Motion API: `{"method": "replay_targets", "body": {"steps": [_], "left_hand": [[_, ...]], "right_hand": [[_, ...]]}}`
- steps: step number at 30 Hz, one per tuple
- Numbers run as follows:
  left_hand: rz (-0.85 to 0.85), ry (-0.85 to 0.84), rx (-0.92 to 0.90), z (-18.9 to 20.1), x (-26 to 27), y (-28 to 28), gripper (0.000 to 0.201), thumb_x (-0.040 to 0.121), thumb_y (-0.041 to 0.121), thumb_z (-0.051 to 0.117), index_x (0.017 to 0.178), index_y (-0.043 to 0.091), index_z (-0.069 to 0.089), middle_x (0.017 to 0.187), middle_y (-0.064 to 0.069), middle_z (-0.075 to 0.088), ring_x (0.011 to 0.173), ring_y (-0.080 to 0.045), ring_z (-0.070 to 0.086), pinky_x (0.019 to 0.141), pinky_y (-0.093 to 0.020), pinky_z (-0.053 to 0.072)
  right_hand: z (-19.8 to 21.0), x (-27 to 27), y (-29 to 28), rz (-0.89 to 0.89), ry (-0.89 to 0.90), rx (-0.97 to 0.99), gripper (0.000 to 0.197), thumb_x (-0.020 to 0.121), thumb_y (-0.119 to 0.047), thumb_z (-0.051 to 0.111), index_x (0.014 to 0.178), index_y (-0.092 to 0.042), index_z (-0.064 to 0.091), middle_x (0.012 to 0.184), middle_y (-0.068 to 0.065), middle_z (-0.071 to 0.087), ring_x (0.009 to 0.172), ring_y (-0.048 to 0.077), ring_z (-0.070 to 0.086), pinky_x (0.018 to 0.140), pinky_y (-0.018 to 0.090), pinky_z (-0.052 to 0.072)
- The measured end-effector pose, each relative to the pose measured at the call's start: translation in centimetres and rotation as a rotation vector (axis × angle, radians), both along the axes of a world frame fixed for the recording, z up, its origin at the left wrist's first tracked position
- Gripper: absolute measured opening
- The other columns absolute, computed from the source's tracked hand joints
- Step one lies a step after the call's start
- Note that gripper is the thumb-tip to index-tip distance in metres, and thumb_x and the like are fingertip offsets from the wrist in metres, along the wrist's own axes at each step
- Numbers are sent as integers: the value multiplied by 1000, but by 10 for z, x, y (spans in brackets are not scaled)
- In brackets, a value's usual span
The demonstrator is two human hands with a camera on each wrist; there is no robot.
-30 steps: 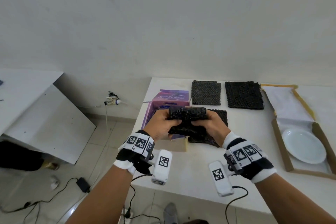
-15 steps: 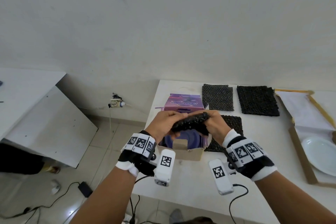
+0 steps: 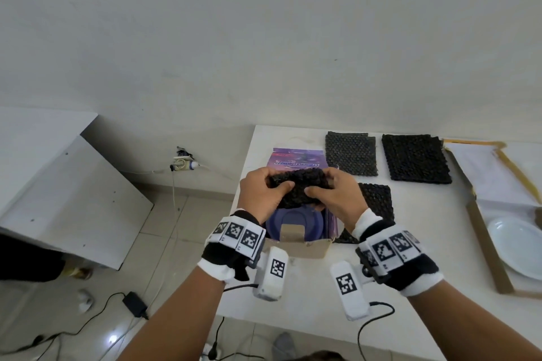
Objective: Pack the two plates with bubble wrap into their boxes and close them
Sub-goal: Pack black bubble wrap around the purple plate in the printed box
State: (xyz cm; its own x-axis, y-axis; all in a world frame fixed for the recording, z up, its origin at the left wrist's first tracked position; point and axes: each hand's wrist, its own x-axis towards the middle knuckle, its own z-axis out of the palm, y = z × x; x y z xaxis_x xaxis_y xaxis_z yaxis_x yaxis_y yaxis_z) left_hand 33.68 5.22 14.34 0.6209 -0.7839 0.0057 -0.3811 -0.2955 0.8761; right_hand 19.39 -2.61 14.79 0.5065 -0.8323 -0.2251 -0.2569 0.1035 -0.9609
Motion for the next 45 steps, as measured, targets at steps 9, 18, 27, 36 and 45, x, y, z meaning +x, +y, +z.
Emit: {"method": "replay_targets", "body": {"steps": [9, 18, 27, 36, 45], "left_hand": [[68, 42, 33, -5, -9, -3, 17, 80, 25, 69, 68, 17, 60, 67, -2, 65, 68, -25, 65, 64, -34, 55], [-24, 352, -37, -8, -22, 8, 23, 87, 28, 62, 77, 8, 65, 80, -16, 71, 78, -31, 69, 74, -47, 58], [-13, 364, 6, -1, -20, 13, 32, 72, 45, 63, 70, 12, 63, 75, -10, 69, 75, -28, 66, 76, -47, 56], [-107, 178, -7, -12, -18, 21, 26, 88, 37, 60, 77, 14, 66, 72, 2, 67, 70, -12, 62, 70, -28, 51], [-341, -123, 212, -39, -3, 44, 47, 60, 51, 81, 93, 20, 67, 90, 11, 65, 85, -8, 58, 79, -22, 45]], "right_hand": [[0, 5, 15, 7, 206, -629, 9, 72, -1, 71, 70, -3, 63, 67, 2, 53, 67, 18, 47, 61, 20, 29], [1, 8, 15, 68, 249, -669, 7, 72, -1, 70, 79, 2, 70, 77, 14, 58, 72, 23, 51, 62, 21, 30], [-14, 9, 35, 280, 414, -771, 39, 81, -27, 67, 113, -7, 59, 104, 8, 51, 96, 24, 55, 78, 36, 52], [-7, 3, 11, 320, 394, -722, 14, 83, -11, 65, 95, -6, 71, 86, 14, 68, 81, 30, 63, 72, 33, 47], [-4, 10, -21, 585, 775, -642, 20, 79, -28, 68, 96, -23, 57, 88, 3, 66, 80, 23, 58, 70, 30, 46]]}}
